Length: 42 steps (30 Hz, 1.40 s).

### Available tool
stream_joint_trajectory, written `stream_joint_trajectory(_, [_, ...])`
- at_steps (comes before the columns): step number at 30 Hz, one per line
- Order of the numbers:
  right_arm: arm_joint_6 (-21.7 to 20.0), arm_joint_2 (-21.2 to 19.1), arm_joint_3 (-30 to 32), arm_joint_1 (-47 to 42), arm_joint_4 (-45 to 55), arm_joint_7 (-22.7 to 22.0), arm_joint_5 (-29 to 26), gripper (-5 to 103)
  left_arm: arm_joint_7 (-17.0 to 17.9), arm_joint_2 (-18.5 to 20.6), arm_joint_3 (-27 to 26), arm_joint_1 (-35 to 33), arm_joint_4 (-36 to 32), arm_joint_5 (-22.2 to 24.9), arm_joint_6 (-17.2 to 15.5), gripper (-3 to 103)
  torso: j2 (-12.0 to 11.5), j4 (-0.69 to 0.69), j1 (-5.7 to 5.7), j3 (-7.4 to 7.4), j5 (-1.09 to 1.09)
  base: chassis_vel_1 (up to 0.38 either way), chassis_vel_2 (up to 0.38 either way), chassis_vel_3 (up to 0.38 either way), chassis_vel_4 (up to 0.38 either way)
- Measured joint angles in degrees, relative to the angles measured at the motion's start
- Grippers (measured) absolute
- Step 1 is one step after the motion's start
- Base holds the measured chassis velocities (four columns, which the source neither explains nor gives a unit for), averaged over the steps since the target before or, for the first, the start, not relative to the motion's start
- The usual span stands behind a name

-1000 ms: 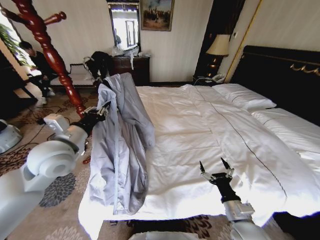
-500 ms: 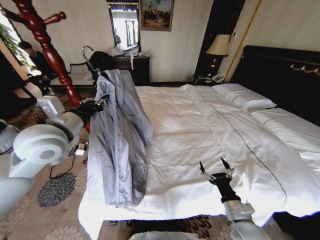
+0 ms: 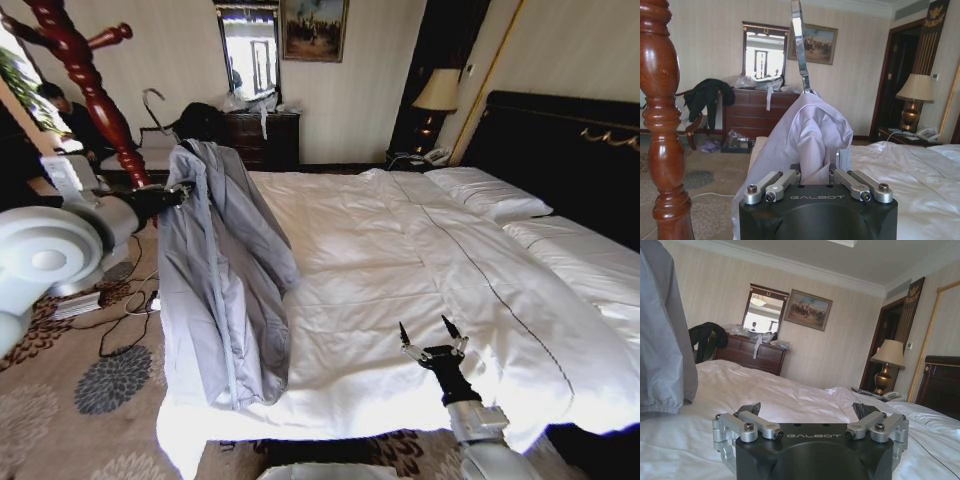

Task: Pick up the clothes from the bed and hang them on the clothes hanger.

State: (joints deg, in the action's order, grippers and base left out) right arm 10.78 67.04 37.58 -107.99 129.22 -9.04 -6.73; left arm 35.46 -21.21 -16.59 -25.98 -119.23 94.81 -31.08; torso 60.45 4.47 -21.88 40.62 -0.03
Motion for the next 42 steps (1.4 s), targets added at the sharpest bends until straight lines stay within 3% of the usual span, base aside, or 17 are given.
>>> stream_joint_trajectory(10, [0.00, 0.00, 0.00, 0.00, 0.00, 0.00, 0.00, 100, -2.57, -0.78, 3.30, 7.30, 4.55, 1.19, -1.12, 17, 0.00, -0.03, 0.00, 0.00, 0.03, 0.000, 0.000, 0.000, 0.000])
stream_joint_trajectory(14, [0.00, 0.00, 0.00, -0.01, 0.00, 0.00, 0.00, 100, -3.87, -3.29, 10.82, 15.20, 8.88, 0.95, -0.73, 17, 0.00, 0.01, 0.01, 0.00, 0.03, 0.000, 0.000, 0.000, 0.000])
stream_joint_trajectory(20, [0.00, 0.00, 0.00, 0.00, 0.00, 0.00, 0.00, 100, -4.54, -7.57, 17.47, 20.53, 13.87, -1.50, -0.69, 17, 0.00, -0.01, 0.00, -0.01, 0.03, 0.000, 0.000, 0.000, 0.000])
stream_joint_trajectory(26, [0.00, 0.00, 0.00, 0.00, 0.00, -0.01, 0.00, 100, -3.95, -13.79, 23.01, 27.78, 20.09, -2.83, -0.82, 17, 0.00, 0.01, 0.00, 0.00, 0.05, 0.000, 0.000, 0.000, 0.000])
stream_joint_trajectory(30, [0.00, -0.01, 0.00, 0.00, 0.00, 0.00, 0.00, 100, -1.64, -16.99, 26.73, 32.87, 25.10, -0.92, -1.69, 17, -0.01, 0.00, 0.00, 0.00, 0.03, 0.000, 0.000, 0.000, 0.000])
stream_joint_trajectory(42, [0.00, -0.01, 0.00, 0.00, 0.00, 0.00, 0.00, 100, 0.21, -20.49, 33.28, 44.32, 35.60, 5.51, -3.88, 17, -0.01, 0.00, 0.00, 0.00, 0.03, 0.000, 0.000, 0.000, 0.000])
